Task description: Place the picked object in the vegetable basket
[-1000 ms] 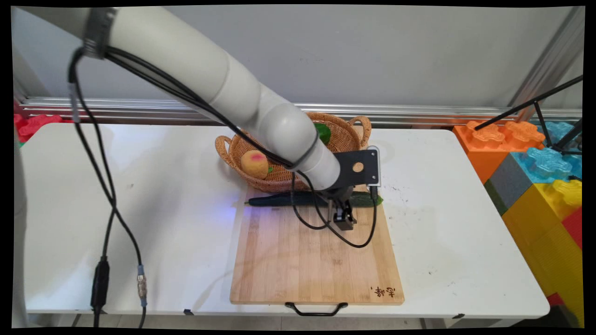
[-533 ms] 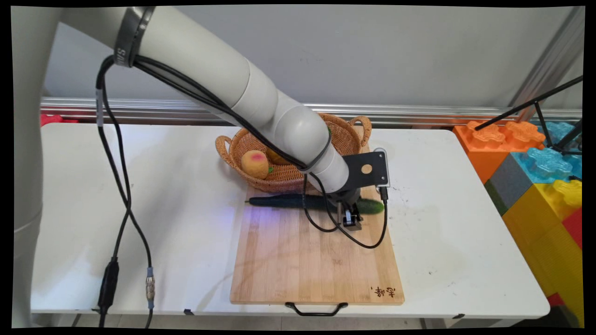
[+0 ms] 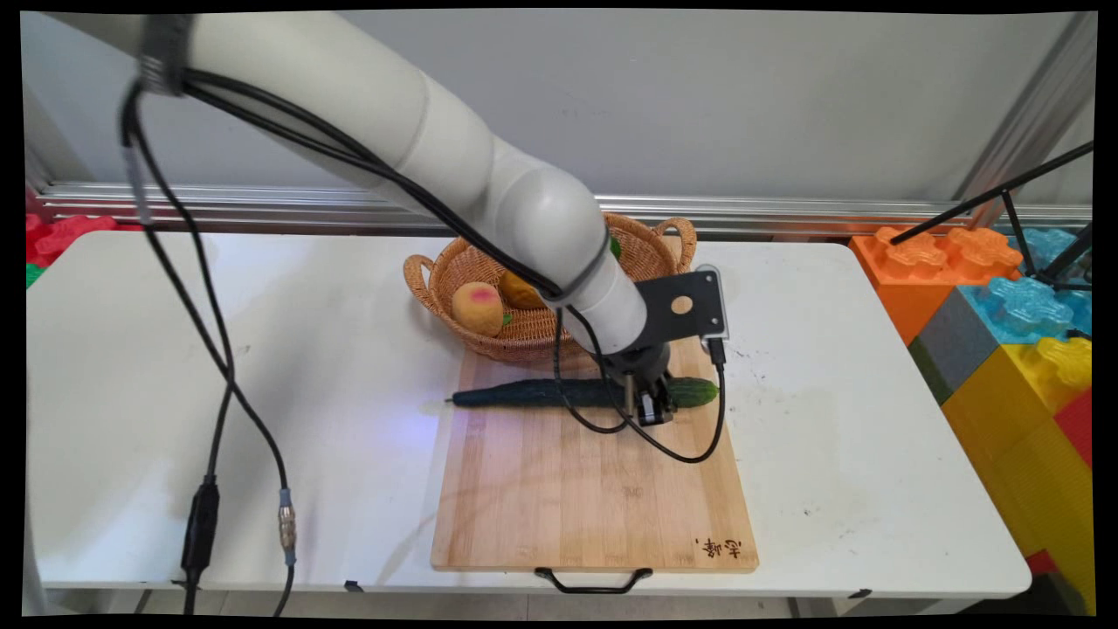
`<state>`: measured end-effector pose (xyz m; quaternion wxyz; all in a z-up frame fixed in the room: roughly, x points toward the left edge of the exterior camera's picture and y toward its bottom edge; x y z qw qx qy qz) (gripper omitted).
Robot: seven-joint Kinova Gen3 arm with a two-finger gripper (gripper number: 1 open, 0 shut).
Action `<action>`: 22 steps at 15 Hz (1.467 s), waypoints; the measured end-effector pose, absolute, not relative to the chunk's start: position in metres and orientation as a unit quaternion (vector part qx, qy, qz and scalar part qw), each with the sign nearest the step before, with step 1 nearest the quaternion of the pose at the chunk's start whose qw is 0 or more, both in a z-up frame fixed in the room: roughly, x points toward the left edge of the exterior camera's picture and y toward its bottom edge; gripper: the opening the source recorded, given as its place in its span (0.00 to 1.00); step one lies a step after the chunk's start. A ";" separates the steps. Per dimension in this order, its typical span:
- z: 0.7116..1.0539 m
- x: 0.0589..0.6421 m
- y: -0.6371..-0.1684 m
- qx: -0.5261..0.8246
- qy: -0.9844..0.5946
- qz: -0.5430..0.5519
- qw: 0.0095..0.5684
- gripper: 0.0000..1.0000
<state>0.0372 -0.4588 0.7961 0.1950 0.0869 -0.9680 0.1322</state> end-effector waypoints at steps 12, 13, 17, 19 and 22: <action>0.907 0.078 -0.415 0.060 -0.964 0.164 0.203 0.00; 0.917 0.081 -0.419 0.050 -0.961 0.179 0.202 0.00; 0.937 0.089 -0.439 0.026 -0.955 0.221 0.198 0.00; 0.942 0.094 -0.453 0.018 -0.951 0.240 0.193 0.00; 0.938 0.102 -0.480 0.012 -0.948 0.261 0.185 0.00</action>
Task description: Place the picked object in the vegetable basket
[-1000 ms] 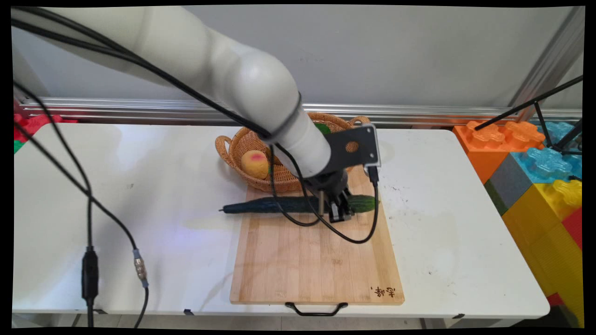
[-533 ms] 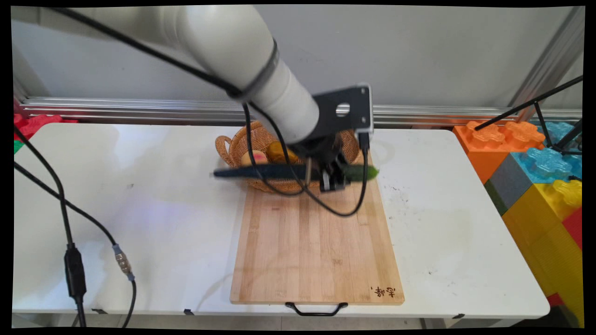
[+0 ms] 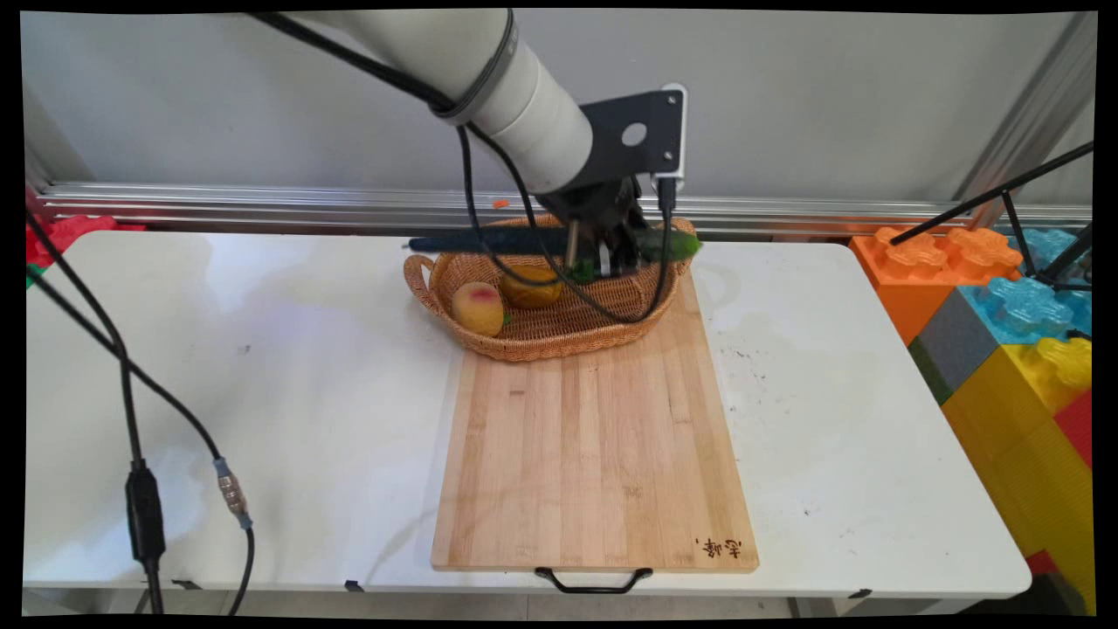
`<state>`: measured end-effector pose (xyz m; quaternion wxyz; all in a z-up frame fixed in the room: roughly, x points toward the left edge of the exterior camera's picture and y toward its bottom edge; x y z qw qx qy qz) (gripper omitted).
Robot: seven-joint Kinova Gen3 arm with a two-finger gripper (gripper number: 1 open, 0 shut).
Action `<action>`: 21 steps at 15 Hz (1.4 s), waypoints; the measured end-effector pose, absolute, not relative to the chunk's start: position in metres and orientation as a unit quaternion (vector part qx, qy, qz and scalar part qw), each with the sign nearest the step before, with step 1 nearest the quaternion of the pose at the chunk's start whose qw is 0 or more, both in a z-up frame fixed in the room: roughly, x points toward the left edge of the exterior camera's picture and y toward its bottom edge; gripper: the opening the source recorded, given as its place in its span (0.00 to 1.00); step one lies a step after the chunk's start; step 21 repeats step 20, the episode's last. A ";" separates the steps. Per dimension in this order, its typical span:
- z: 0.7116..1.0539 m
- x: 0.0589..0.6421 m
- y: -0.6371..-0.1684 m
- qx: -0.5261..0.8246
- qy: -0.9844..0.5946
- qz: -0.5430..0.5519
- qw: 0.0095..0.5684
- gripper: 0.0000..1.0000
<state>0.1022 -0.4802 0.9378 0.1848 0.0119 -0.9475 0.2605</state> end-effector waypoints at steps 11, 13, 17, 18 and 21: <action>0.850 0.122 -0.559 0.030 -0.954 0.251 0.162 0.00; 0.840 0.121 -0.564 0.033 -0.955 0.245 0.164 0.00; 0.827 0.117 -0.570 0.043 -0.955 0.237 0.174 1.00; 0.826 0.116 -0.570 0.044 -0.955 0.235 0.177 1.00; 0.825 0.113 -0.569 0.048 -0.954 0.230 0.185 1.00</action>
